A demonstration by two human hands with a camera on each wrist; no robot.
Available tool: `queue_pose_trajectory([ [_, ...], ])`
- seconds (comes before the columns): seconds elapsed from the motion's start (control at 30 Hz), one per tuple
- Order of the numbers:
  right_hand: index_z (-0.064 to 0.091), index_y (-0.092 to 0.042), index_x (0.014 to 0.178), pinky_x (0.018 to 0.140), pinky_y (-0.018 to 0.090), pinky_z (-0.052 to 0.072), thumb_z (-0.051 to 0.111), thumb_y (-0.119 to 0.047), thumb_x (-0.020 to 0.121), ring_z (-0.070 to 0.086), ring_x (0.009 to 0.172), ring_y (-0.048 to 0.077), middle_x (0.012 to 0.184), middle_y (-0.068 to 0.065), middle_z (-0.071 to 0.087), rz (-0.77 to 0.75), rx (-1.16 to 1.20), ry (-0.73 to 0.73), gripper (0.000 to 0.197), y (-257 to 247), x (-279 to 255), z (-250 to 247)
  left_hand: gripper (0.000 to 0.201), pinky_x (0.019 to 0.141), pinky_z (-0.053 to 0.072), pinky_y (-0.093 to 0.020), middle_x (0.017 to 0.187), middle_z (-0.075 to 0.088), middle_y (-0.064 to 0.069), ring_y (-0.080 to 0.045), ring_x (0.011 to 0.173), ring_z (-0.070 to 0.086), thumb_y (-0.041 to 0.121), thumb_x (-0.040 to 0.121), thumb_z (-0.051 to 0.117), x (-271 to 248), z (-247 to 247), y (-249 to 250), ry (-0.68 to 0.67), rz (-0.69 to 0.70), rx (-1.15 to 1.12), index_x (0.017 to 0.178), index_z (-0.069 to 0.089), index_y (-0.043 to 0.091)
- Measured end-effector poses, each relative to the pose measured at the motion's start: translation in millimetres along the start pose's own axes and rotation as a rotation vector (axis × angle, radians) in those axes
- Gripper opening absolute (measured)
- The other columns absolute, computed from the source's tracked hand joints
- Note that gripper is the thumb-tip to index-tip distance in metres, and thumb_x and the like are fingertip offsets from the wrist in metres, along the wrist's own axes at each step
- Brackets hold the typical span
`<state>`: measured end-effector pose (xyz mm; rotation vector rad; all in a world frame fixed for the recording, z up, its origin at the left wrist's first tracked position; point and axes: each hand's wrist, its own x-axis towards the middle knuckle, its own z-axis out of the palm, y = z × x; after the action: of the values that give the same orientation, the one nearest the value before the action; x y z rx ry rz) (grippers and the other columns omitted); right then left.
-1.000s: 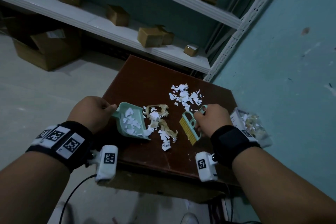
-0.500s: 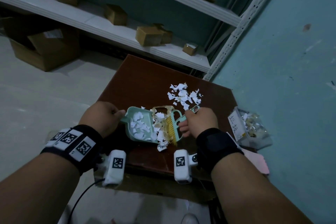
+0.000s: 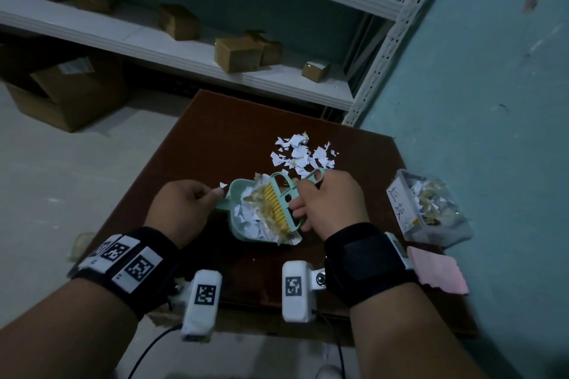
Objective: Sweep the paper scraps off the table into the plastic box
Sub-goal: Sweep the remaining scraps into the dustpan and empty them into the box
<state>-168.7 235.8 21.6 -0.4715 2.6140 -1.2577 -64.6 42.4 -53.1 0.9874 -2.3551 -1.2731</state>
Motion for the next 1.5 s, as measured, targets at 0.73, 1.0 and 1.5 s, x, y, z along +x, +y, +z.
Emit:
queue_pose_trajectory([
  [0.73, 0.07, -0.007, 0.076, 0.041, 0.023, 0.048, 0.057, -0.017, 0.093, 0.066, 0.044, 0.011, 0.062, 0.001, 0.074, 0.011, 0.204, 0.408, 0.024, 59.6, 15.6, -187.7, 0.034, 0.051, 0.042, -0.026, 0.057, 0.061, 0.0, -0.012, 0.048, 0.051, 0.04, 0.098, 0.069, 10.4, 103.2, 176.5, -0.045, 0.185, -0.161, 0.082, 0.079, 0.013],
  [1.0, 0.066, -0.013, 0.07, 0.057, 0.045, 0.063, 0.05, -0.041, 0.08, 0.071, 0.056, 0.024, 0.065, 0.0, 0.073, 0.133, 0.006, 0.552, 0.034, 113.9, 26.0, -228.6, 0.036, 0.057, 0.045, -0.029, 0.055, 0.059, -0.004, -0.019, 0.05, 0.053, 0.04, 0.097, 0.069, 25.4, 185.3, 247.3, -0.162, 0.293, -0.014, 0.074, 0.077, 0.014],
  [1.5, 0.05, -0.014, 0.078, 0.048, 0.029, 0.024, 0.047, -0.03, 0.099, 0.046, 0.06, 0.021, 0.063, -0.004, 0.045, 0.065, -0.256, 0.672, 0.027, 134.3, 28.9, -245.9, 0.03, 0.052, 0.038, -0.026, 0.071, 0.068, -0.002, -0.017, 0.066, 0.061, 0.039, 0.094, 0.071, 37.8, 220.7, 301.3, -0.152, 0.497, 0.505, 0.079, 0.079, 0.014],
])
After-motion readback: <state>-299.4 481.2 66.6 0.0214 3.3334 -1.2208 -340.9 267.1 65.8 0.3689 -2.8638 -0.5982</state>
